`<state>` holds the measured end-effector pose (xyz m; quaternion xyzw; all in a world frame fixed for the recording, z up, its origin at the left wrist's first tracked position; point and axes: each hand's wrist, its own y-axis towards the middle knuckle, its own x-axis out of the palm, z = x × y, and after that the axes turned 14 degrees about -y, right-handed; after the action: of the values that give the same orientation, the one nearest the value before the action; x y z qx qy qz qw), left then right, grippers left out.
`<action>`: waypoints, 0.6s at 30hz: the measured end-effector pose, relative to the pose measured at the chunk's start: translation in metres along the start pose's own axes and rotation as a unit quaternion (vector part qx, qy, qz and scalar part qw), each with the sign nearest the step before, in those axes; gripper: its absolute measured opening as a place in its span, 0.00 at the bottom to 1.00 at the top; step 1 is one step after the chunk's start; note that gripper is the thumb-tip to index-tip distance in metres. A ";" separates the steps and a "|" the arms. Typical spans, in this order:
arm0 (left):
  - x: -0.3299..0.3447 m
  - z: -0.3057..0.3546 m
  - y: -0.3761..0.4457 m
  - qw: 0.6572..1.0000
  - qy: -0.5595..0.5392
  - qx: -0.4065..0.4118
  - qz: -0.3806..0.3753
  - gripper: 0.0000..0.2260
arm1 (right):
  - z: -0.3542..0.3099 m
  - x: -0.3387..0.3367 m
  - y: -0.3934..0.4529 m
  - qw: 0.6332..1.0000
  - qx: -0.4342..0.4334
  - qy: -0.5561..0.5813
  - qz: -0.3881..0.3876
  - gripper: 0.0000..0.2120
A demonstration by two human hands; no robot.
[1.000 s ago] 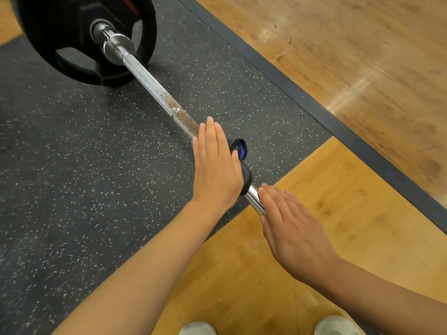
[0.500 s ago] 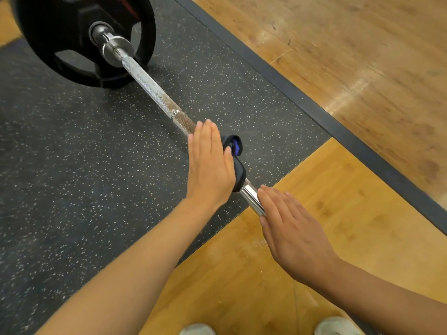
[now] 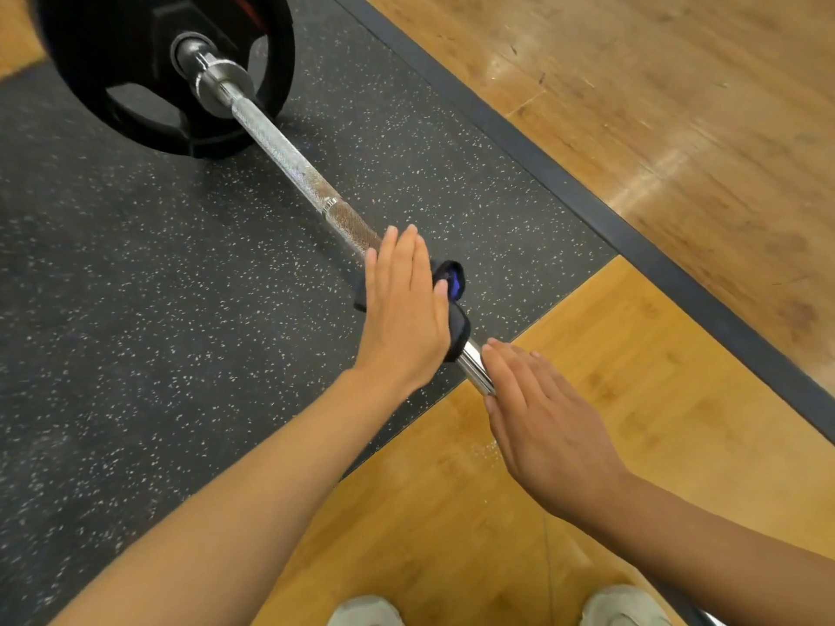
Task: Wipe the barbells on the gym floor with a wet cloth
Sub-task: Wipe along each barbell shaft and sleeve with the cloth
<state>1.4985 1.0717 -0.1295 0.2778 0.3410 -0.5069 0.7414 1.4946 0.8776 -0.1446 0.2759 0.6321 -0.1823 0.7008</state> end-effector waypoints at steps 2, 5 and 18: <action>-0.002 -0.004 0.005 0.999 0.029 0.016 0.005 0.28 | 0.000 -0.001 0.000 1.000 0.000 -0.001 0.000 0.22; -0.010 -0.021 0.036 0.996 0.047 -0.051 0.047 0.26 | 0.000 -0.002 0.000 1.000 0.002 0.001 0.003 0.22; -0.017 -0.033 0.002 0.997 0.009 0.073 -0.011 0.27 | -0.002 0.000 0.000 1.000 -0.007 -0.004 0.011 0.22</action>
<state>1.4887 1.1073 -0.1361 0.3317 0.3125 -0.5361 0.7105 1.4933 0.8789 -0.1452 0.2772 0.6275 -0.1713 0.7071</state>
